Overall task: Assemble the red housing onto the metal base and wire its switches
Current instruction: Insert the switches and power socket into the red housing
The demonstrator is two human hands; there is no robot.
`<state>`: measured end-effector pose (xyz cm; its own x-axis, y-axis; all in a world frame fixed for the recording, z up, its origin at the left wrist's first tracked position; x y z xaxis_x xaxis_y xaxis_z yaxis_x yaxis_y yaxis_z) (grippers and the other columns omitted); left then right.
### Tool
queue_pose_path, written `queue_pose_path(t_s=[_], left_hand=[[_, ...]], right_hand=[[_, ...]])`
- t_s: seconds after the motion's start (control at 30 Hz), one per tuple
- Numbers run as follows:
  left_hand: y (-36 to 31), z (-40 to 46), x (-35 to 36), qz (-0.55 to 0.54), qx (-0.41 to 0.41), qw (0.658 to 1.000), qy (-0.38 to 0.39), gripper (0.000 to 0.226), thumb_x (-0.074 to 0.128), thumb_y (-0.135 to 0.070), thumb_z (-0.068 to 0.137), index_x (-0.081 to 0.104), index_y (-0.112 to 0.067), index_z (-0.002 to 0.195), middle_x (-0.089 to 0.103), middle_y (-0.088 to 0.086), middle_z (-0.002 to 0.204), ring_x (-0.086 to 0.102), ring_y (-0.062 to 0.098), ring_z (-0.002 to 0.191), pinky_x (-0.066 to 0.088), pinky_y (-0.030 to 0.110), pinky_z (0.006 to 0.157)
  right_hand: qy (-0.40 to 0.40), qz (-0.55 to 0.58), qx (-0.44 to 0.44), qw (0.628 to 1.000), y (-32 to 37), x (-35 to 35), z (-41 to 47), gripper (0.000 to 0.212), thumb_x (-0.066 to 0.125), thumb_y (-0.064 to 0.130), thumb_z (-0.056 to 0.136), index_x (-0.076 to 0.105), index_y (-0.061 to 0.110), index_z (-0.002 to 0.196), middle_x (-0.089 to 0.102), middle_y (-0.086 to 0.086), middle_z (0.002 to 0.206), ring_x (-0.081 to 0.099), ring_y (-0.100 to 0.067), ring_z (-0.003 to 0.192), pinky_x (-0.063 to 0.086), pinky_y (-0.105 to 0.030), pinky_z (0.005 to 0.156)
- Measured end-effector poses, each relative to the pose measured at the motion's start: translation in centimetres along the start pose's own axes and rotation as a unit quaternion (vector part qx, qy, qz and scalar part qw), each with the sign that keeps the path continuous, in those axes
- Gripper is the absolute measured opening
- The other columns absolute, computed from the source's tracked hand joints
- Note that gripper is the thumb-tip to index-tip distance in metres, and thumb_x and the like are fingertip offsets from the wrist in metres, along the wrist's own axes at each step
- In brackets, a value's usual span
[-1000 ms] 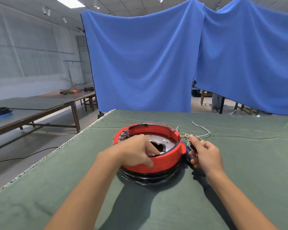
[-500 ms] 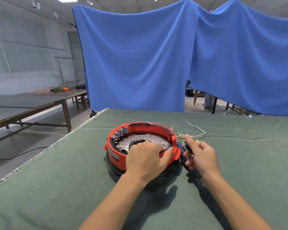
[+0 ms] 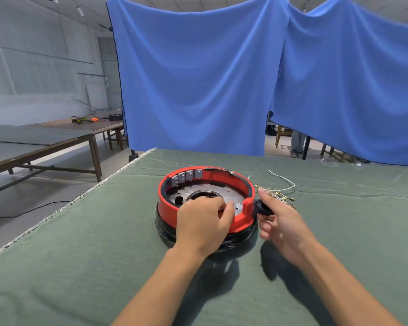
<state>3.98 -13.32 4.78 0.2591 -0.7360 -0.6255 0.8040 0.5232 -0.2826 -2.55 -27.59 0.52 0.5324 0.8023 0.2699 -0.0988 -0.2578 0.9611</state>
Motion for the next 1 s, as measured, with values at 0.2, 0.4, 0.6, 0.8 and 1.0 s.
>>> queue_pose_path(t_s=[0.2,0.4,0.6,0.8,1.0], left_hand=[[0.7,0.1,-0.1,0.011,-0.014,1.0,0.015,0.045,0.032,-0.048,0.084,0.06,-0.017,0.066,0.064,0.001,0.066,0.058,0.021,0.068,0.023,0.031,0.057],[2.4,0.6,-0.4,0.008,-0.055,0.998,0.034,0.049,0.05,-0.037,0.091,0.032,-0.018,0.05,0.035,-0.003,0.046,0.04,0.018,0.056,0.02,0.031,0.051],[2.7,0.4,-0.4,0.012,-0.069,0.997,0.04,0.044,0.051,-0.037,0.09,0.041,-0.016,0.053,0.044,-0.003,0.05,0.048,0.019,0.059,0.02,0.031,0.05],[2.6,0.4,-0.5,0.014,-0.071,0.997,0.038,0.043,0.051,-0.037,0.09,0.042,-0.018,0.052,0.044,-0.004,0.051,0.049,0.019,0.06,0.021,0.03,0.05],[2.7,0.4,-0.4,0.015,-0.076,0.996,0.034,0.045,0.051,-0.037,0.09,0.039,-0.019,0.05,0.04,-0.005,0.048,0.047,0.018,0.058,0.019,0.024,0.048]], right_hand=[[0.065,0.071,0.019,0.995,0.3,0.5,-0.3,0.03,0.069,0.024,0.067,0.068,0.01,0.093,0.068,-0.005,0.076,0.068,-0.015,0.056,0.052,-0.019,0.044],[0.018,0.077,0.052,0.996,0.0,0.0,-0.5,0.02,0.064,0.017,0.08,0.063,0.004,0.094,0.074,-0.012,0.081,0.072,-0.018,0.064,0.053,-0.019,0.044],[-0.029,0.117,0.09,0.989,-0.2,-0.4,-0.4,0.021,0.053,0.03,0.094,0.058,0.01,0.096,0.073,-0.005,0.071,0.049,-0.004,0.031,0.034,-0.013,0.027],[0.029,0.172,0.116,0.978,-0.3,0.6,-0.9,0.025,0.044,0.031,0.098,0.048,0.013,0.082,0.067,-0.004,0.065,0.022,-0.002,0.021,0.014,-0.013,0.023],[0.044,0.178,0.107,0.977,-0.2,1.1,-1.0,0.03,0.04,0.028,0.1,0.05,0.006,0.081,0.064,-0.008,0.064,0.03,-0.005,0.026,0.021,-0.014,0.026]])
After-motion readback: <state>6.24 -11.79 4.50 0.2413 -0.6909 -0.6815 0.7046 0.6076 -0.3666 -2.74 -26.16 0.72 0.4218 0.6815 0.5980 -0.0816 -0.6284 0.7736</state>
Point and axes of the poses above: each hand's wrist, its own z-axis towards the middle knuckle, its own x-axis out of the palm, y = z × x, the point moved 7 cm from there along z, towards the middle knuckle
